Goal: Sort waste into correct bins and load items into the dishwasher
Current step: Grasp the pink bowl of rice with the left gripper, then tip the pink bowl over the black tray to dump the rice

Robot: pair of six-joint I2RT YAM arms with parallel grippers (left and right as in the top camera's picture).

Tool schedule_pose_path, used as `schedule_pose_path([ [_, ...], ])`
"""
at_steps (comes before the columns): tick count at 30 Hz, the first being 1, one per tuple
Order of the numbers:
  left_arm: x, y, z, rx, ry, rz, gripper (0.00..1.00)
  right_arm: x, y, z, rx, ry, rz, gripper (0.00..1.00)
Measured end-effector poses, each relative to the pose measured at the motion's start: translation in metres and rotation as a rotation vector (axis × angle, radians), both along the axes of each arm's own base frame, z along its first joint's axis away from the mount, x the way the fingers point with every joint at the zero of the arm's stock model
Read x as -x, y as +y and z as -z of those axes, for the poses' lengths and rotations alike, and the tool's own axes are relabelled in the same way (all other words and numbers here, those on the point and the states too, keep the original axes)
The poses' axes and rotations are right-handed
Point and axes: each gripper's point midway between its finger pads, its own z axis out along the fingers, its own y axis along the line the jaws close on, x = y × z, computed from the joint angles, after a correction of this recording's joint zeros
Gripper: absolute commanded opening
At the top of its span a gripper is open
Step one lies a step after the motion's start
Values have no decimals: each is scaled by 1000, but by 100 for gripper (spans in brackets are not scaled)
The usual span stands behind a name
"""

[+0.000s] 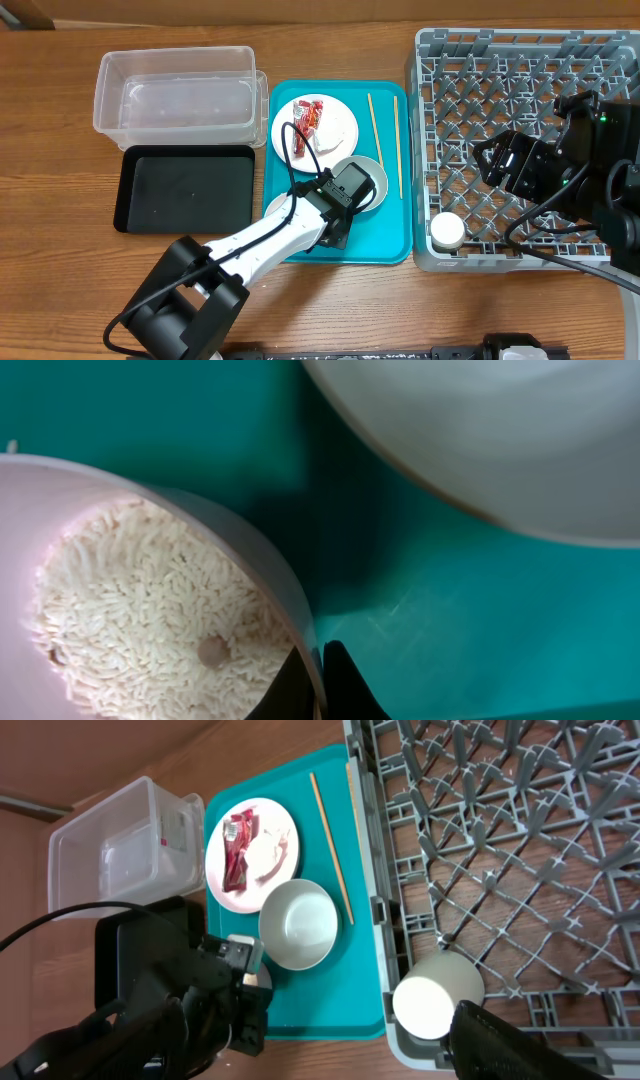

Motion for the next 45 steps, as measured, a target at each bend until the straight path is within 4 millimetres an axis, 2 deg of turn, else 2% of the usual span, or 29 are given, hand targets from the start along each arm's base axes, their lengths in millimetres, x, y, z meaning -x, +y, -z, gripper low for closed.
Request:
schedule_pose_path([
  [4,2,3,-4,-21,14,12,4,2,0,1,0,8,0,86],
  [8,5,5,-16,-35,38,11,4,4,0,3,0,19,0,86],
  [12,2,7,-43,-9,37,-9,4,4,0,3,0,21,0,86],
  [16,-11,10,-74,123,30,-78,4,4,0,3,0,21,0,86],
  [24,-40,64,-98,492,191,-311,4,4,0,3,1,21,0,86],
  [30,-68,108,-124,819,151,-356,4,4,0,3,0,21,0,86],
  [34,-70,123,-126,1042,150,-347,4,4,0,3,0,21,0,86],
  [39,-70,136,-108,1327,206,-393,4,4,0,3,0,21,0,86],
  [45,-77,139,-104,1534,212,-400,4,4,0,3,0,21,0,86],
])
